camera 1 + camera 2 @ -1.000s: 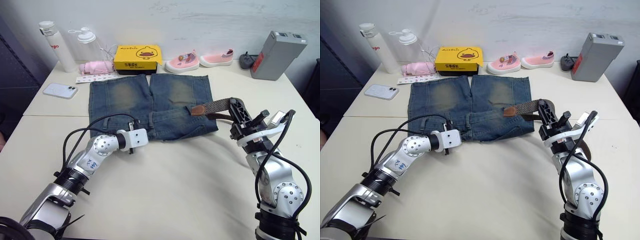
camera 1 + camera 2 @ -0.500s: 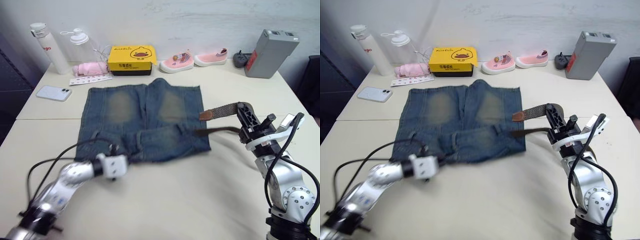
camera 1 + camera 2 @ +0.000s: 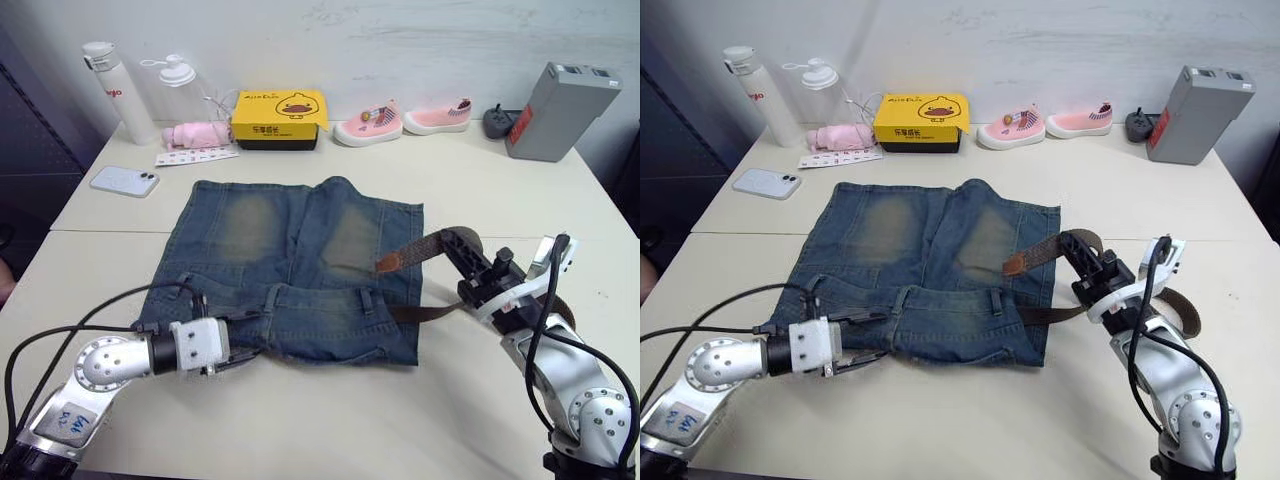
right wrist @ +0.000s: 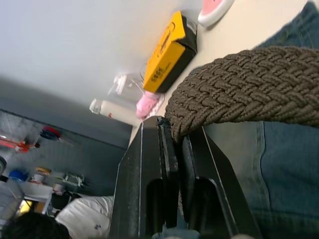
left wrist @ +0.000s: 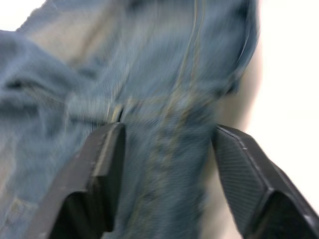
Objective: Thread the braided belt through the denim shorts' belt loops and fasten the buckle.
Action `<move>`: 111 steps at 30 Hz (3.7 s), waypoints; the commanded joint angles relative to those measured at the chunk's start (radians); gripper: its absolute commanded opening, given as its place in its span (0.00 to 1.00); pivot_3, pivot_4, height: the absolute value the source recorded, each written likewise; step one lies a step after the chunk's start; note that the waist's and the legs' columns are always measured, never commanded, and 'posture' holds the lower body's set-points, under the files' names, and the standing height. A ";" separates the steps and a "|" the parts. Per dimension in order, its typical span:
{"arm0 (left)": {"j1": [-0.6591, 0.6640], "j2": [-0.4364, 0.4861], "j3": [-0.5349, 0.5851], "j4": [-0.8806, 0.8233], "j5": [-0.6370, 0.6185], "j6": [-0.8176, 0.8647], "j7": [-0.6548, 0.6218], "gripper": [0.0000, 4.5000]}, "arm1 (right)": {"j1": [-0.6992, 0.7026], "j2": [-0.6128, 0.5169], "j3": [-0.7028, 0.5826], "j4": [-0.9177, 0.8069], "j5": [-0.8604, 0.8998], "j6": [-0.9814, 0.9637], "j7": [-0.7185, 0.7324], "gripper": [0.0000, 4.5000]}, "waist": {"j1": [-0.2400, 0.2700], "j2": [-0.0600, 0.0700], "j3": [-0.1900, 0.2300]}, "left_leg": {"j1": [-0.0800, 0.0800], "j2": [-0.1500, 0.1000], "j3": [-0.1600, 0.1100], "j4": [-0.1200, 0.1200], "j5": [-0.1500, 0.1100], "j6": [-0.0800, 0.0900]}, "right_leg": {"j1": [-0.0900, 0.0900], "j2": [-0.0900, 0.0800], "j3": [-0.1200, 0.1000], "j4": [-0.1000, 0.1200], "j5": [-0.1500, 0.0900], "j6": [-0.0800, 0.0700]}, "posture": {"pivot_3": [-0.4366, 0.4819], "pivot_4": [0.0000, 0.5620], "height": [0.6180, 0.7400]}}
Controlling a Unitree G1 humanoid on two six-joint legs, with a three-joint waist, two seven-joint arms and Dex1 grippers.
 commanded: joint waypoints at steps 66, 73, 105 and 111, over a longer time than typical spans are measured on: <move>-0.335 -0.258 -0.031 0.037 -0.064 0.368 -0.101 0.65 | 0.129 0.094 0.304 -0.086 -0.923 0.086 0.196 0.00 | 0.000 -0.005 -0.002 | 0.001 -0.002 0.003 0.001 0.000 -0.002 | 0.001 0.002 0.000 -0.001 0.000 0.000 | 0.48 0.27 0.53; -0.352 -0.253 -0.102 0.075 0.039 0.249 -0.135 0.65 | 0.086 0.120 0.387 -0.041 -0.950 0.218 0.202 0.00 | -0.002 -0.005 -0.002 | 0.001 -0.001 0.003 0.001 0.001 -0.002 | 0.001 0.003 0.000 0.000 0.000 0.000 | 0.48 0.27 0.53; -0.541 -0.327 -0.295 0.386 0.262 -0.179 -0.368 0.65 | 0.066 0.264 0.256 0.007 -0.895 0.459 0.116 0.00 | -0.004 -0.006 -0.009 | 0.000 -0.001 0.000 0.005 0.000 -0.001 | 0.002 0.004 -0.001 0.002 0.000 0.000 | 0.48 0.27 0.53; -0.571 -0.378 -0.284 0.434 0.318 -0.278 -0.273 0.65 | 0.068 0.273 0.261 0.006 -0.901 0.459 0.116 0.00 | -0.003 -0.006 -0.009 | 0.000 -0.002 0.000 0.005 0.000 -0.001 | 0.002 0.003 -0.001 0.001 0.000 0.000 | 0.48 0.27 0.53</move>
